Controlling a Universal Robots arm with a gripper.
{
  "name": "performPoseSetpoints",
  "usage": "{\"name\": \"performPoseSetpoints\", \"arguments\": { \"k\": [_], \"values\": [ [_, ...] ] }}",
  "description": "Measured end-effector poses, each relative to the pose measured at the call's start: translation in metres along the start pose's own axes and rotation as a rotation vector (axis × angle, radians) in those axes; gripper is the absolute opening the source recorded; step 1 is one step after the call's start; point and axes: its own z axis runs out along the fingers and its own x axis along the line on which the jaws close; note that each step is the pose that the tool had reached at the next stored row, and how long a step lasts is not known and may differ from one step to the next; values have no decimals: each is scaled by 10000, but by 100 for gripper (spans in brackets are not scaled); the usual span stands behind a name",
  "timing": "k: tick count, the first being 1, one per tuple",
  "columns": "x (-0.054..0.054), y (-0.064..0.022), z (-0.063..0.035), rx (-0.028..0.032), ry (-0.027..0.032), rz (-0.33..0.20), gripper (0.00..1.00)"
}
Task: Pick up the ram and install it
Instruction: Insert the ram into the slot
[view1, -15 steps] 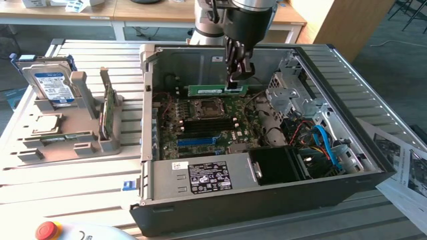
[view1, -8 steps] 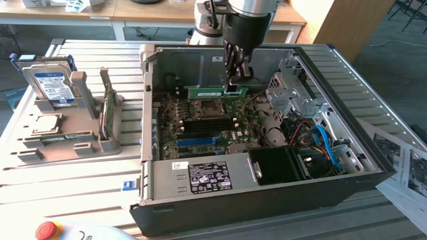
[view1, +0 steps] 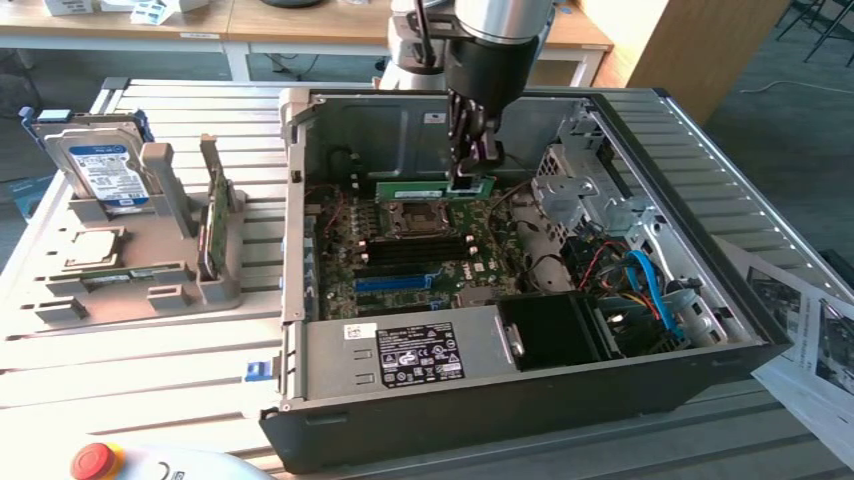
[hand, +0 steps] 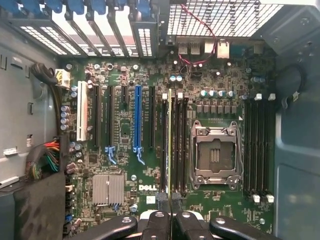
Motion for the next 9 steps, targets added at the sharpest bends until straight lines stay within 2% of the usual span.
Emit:
{"name": "performPoseSetpoints", "arguments": {
  "k": [9],
  "values": [
    [1, -1, 94, 0, -1, 50, 12]
  ]
}}
